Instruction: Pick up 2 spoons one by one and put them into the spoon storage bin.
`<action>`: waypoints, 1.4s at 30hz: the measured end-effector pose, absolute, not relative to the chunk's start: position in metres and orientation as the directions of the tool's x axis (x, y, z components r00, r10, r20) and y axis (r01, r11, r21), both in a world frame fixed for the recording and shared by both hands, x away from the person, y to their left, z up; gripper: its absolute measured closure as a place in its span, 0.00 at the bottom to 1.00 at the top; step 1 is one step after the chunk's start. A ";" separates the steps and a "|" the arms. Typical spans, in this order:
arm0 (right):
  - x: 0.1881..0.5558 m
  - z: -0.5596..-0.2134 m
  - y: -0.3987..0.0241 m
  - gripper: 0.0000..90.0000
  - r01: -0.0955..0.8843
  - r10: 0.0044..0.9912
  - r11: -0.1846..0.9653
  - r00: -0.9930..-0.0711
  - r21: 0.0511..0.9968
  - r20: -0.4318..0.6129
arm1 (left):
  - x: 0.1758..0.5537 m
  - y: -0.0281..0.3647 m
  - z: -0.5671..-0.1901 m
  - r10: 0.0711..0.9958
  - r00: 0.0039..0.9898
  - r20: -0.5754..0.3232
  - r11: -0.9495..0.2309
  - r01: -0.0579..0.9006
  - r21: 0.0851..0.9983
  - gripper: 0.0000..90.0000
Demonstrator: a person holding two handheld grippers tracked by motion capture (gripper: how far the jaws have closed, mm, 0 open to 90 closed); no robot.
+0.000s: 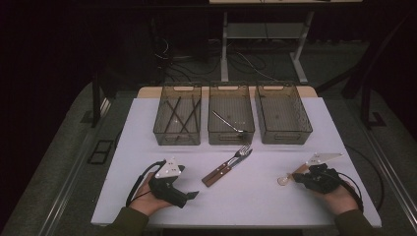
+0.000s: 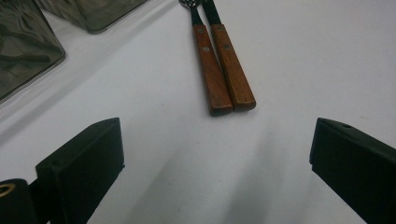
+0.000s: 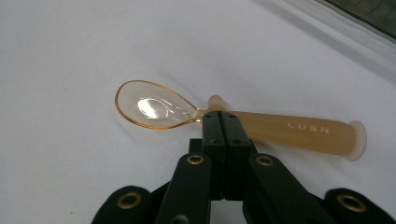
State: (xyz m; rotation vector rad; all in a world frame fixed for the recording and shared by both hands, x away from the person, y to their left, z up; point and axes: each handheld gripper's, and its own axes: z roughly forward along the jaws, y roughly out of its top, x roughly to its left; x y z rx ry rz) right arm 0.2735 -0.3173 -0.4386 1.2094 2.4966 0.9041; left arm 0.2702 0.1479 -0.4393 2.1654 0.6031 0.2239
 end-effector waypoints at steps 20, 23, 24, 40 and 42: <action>0.289 -0.441 -0.304 0.99 0.615 0.794 0.440 -0.607 0.654 0.036 | 0.270 0.148 -0.440 0.493 0.869 -0.045 -0.529 0.340 0.777 0.02; 0.290 -0.441 -0.302 0.99 0.613 0.796 0.437 -0.604 0.658 0.034 | 0.270 0.148 -0.440 0.492 0.869 -0.044 -0.531 0.340 0.777 0.02; 0.290 -0.442 -0.302 0.99 0.611 0.796 0.438 -0.605 0.659 0.031 | 0.270 0.148 -0.440 0.492 0.869 -0.044 -0.531 0.340 0.777 0.02; 0.297 -0.441 -0.299 0.99 0.619 0.803 0.424 -0.594 0.661 0.042 | 0.270 0.148 -0.440 0.493 0.869 -0.044 -0.530 0.340 0.777 0.02; 0.295 -0.442 -0.298 0.99 0.614 0.798 0.439 -0.602 0.656 0.030 | 0.270 0.148 -0.440 0.494 0.868 -0.046 -0.528 0.341 0.778 0.02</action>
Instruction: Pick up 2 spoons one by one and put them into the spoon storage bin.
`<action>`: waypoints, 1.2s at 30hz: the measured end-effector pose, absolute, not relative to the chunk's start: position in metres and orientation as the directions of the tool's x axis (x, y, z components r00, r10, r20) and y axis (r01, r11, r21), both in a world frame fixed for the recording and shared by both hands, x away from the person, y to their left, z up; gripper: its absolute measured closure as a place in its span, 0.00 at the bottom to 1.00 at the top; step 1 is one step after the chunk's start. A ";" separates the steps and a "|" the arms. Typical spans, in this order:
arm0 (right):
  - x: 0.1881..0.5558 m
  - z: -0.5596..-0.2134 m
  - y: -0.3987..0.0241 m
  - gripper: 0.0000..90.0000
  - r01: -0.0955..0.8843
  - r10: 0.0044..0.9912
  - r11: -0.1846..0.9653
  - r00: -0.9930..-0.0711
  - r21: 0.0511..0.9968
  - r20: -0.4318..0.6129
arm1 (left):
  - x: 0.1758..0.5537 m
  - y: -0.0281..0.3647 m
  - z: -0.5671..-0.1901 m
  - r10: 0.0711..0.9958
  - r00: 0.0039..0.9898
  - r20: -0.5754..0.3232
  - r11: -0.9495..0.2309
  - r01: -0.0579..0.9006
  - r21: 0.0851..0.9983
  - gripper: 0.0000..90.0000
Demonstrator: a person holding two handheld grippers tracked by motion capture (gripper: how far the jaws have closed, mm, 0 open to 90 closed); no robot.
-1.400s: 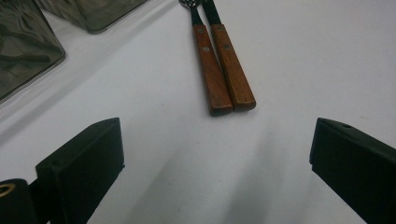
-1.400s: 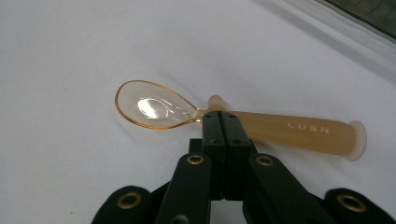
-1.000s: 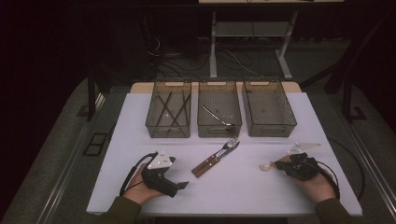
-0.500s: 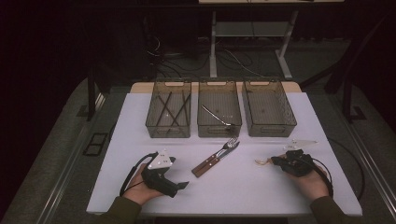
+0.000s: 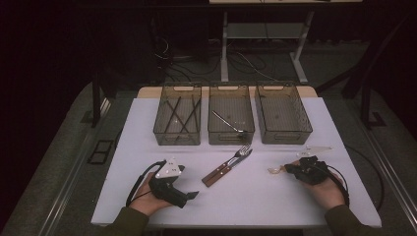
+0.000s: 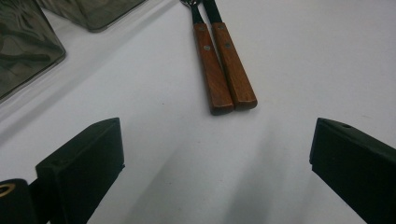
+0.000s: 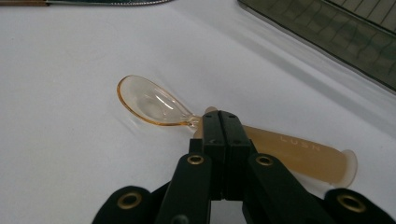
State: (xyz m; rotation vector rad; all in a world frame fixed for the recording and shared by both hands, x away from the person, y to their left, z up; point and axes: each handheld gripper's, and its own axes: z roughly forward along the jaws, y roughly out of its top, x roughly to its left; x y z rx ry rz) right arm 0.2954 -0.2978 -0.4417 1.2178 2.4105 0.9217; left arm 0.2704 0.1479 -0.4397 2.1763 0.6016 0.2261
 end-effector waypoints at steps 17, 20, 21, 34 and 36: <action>0.295 -0.441 -0.277 0.99 0.585 0.769 0.475 -0.639 0.657 0.013 | 0.270 0.148 -0.440 0.495 0.868 -0.043 -0.530 0.341 0.776 0.02; 0.297 -0.441 -0.275 0.99 0.586 0.775 0.469 -0.632 0.661 0.010 | 0.270 0.148 -0.440 0.494 0.868 -0.044 -0.529 0.340 0.777 0.02; 0.297 -0.442 -0.275 0.99 0.584 0.776 0.467 -0.630 0.664 0.009 | 0.270 0.148 -0.440 0.494 0.868 -0.044 -0.530 0.340 0.777 0.02; 0.315 -0.442 -0.266 0.99 0.581 0.793 0.452 -0.609 0.677 -0.006 | 0.270 0.147 -0.440 0.492 0.870 -0.042 -0.532 0.339 0.776 0.02; 0.317 -0.442 -0.265 1.00 0.583 0.798 0.444 -0.603 0.681 -0.004 | 0.270 0.147 -0.440 0.491 0.870 -0.041 -0.533 0.338 0.776 0.02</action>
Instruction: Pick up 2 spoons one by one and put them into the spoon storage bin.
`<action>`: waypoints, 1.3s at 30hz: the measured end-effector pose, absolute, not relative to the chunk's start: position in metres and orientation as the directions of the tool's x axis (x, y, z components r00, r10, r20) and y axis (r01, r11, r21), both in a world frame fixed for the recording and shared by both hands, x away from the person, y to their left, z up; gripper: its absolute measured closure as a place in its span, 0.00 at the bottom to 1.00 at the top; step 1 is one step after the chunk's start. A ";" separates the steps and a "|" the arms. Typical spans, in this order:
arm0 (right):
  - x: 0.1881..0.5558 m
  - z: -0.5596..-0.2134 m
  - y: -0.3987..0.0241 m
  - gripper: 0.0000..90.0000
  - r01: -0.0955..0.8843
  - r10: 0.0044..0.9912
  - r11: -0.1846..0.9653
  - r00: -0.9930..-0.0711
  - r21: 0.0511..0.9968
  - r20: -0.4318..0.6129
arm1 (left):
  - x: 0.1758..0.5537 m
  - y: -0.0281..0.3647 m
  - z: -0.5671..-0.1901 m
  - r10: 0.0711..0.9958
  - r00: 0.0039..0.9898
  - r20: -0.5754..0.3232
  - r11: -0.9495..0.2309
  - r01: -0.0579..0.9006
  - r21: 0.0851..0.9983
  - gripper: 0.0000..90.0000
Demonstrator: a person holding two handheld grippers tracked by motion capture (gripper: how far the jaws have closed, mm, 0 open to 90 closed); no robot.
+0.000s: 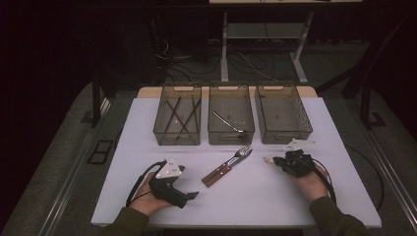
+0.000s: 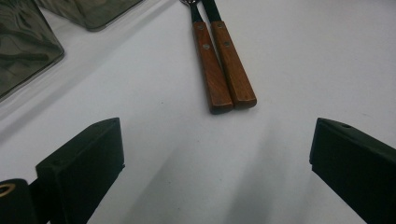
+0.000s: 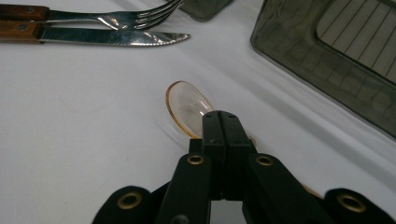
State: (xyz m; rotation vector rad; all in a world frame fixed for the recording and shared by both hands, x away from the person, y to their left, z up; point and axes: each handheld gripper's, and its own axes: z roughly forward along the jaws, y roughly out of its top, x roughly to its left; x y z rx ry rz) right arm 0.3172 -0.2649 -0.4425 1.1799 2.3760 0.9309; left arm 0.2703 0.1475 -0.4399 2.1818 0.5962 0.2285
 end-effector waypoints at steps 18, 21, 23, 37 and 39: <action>0.333 -0.437 -0.269 0.99 0.583 0.789 0.424 -0.614 0.693 0.034 | 0.270 0.148 -0.440 0.489 0.871 -0.044 -0.532 0.338 0.777 0.02; 0.330 -0.427 -0.281 0.91 0.575 0.781 0.399 -0.621 0.714 0.063 | 0.270 0.148 -0.440 0.488 0.872 -0.044 -0.531 0.337 0.778 0.02; 0.328 -0.423 -0.290 0.83 0.574 0.782 0.387 -0.619 0.721 0.072 | 0.270 0.148 -0.440 0.487 0.872 -0.043 -0.532 0.336 0.777 0.02; 0.332 -0.439 -0.340 0.49 0.607 0.767 0.426 -0.635 0.671 0.088 | 0.270 0.148 -0.440 0.486 0.873 -0.042 -0.534 0.335 0.777 0.02; 0.334 -0.444 -0.335 0.49 0.603 0.756 0.465 -0.651 0.648 0.063 | 0.270 0.148 -0.440 0.485 0.873 -0.042 -0.534 0.334 0.776 0.02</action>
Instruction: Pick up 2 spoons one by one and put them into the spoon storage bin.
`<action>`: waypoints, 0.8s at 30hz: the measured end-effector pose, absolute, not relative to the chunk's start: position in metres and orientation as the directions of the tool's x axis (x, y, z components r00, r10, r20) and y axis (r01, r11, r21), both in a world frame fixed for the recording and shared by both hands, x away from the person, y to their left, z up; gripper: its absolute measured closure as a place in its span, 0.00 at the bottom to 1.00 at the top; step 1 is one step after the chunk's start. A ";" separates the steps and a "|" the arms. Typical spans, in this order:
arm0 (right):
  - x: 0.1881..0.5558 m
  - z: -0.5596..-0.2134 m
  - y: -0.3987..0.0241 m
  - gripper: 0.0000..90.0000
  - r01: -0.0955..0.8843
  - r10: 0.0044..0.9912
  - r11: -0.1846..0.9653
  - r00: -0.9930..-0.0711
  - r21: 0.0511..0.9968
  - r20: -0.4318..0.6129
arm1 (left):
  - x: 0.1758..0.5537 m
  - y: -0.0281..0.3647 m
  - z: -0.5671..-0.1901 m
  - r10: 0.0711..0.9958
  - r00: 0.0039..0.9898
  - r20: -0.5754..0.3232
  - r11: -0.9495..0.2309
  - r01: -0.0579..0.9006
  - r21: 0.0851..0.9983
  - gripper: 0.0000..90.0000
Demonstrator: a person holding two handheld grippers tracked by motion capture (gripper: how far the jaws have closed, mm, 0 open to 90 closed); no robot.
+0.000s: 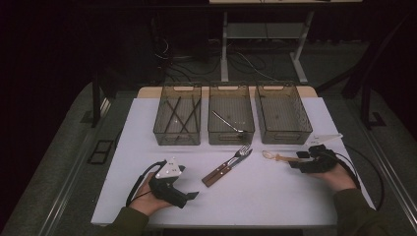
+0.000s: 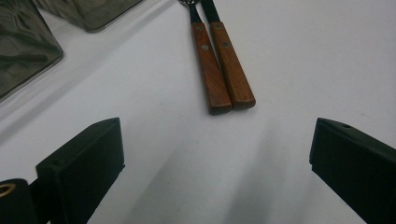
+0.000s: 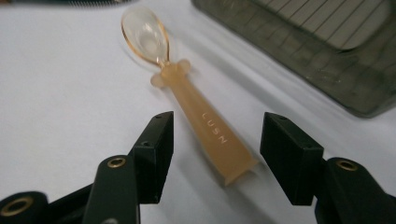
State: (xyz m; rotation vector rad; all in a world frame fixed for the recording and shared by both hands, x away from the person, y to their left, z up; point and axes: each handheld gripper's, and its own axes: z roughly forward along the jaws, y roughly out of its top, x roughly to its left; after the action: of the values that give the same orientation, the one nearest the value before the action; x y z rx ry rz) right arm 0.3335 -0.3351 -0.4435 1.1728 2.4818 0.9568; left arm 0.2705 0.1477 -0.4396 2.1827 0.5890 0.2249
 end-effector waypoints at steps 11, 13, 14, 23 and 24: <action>0.331 -0.445 -0.328 0.69 0.567 0.720 0.538 -0.694 0.625 0.010 | 0.270 0.147 -0.440 0.483 0.874 -0.039 -0.537 0.332 0.776 0.02; 0.330 -0.445 -0.327 0.71 0.561 0.714 0.545 -0.700 0.623 0.006 | 0.270 0.147 -0.440 0.483 0.875 -0.039 -0.538 0.332 0.775 0.02; 0.330 -0.445 -0.327 0.73 0.557 0.710 0.551 -0.704 0.621 0.003 | 0.270 0.147 -0.440 0.484 0.874 -0.039 -0.538 0.332 0.775 0.02; 0.329 -0.443 -0.326 0.82 0.534 0.674 0.591 -0.739 0.605 -0.006 | 0.270 0.148 -0.439 0.484 0.874 -0.041 -0.535 0.332 0.777 0.02; 0.329 -0.442 -0.326 0.82 0.536 0.675 0.590 -0.738 0.604 -0.004 | 0.270 0.148 -0.439 0.485 0.873 -0.044 -0.531 0.335 0.778 0.02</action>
State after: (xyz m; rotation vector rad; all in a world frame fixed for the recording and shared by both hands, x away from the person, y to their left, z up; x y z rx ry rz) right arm 0.3286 -0.3265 -0.4423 1.0019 2.5868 0.8681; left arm 0.2701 0.1482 -0.4392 2.1789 0.5896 0.2233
